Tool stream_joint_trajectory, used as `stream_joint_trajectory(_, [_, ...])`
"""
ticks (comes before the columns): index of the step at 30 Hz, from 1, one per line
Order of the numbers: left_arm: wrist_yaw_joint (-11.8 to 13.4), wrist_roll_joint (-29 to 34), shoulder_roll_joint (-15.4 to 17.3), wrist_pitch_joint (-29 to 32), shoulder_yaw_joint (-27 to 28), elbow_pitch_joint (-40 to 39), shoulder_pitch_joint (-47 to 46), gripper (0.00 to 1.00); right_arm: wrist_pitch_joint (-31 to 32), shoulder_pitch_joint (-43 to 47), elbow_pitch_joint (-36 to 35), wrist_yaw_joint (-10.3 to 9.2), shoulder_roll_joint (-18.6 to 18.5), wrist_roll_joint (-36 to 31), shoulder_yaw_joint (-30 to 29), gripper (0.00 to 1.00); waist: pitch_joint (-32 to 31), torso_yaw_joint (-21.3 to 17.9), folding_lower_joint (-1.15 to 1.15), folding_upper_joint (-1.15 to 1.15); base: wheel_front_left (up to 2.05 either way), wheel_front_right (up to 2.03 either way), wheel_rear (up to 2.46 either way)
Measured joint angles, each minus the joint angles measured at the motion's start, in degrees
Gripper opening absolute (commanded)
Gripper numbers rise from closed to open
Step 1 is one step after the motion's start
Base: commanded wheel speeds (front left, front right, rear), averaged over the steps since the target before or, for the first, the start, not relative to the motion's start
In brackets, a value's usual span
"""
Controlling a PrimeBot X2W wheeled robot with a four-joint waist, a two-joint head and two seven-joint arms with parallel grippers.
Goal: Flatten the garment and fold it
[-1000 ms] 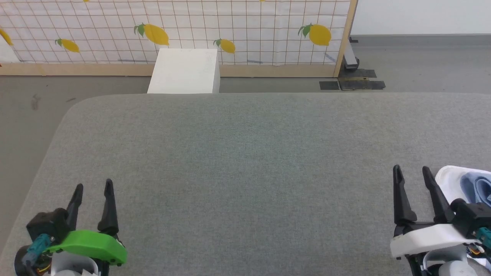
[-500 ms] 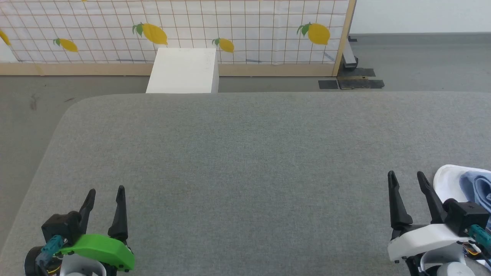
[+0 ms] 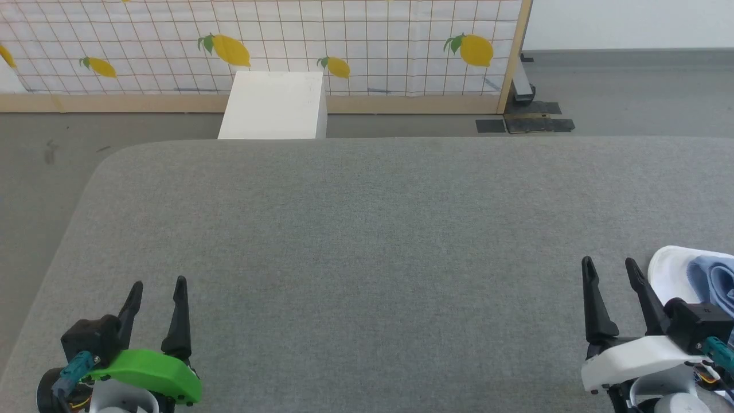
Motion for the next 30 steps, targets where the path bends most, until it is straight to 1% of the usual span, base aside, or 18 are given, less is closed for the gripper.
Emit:
stream_joint_trajectory(22, [-0.07, -0.83, 0.26, -0.08, -0.45, 1.22, -0.53, 1.0, -0.08, -0.01, 1.19, 0.0, 0.0, 0.43, 0.51, 1.0, 0.17, -0.1, 0.0, 0.0, 0.0, 0.0, 0.0])
stream_joint_trajectory(23, [-0.04, -0.88, 0.24, -0.02, -0.46, 1.23, -0.53, 0.0, -0.05, -0.01, 1.19, 0.0, 0.0, 0.42, 0.49, 0.0, 0.17, -0.1, 0.0, 0.0, 0.0, 0.0, 0.0])
stream_joint_trajectory(30, [-0.02, -0.76, 0.01, 0.04, -0.38, 1.14, -0.49, 0.0, 0.01, -0.01, 1.14, 0.0, 0.0, 0.41, 0.48, 0.0, 0.17, -0.1, 0.0, 0.0, 0.0, 0.0, 0.0])
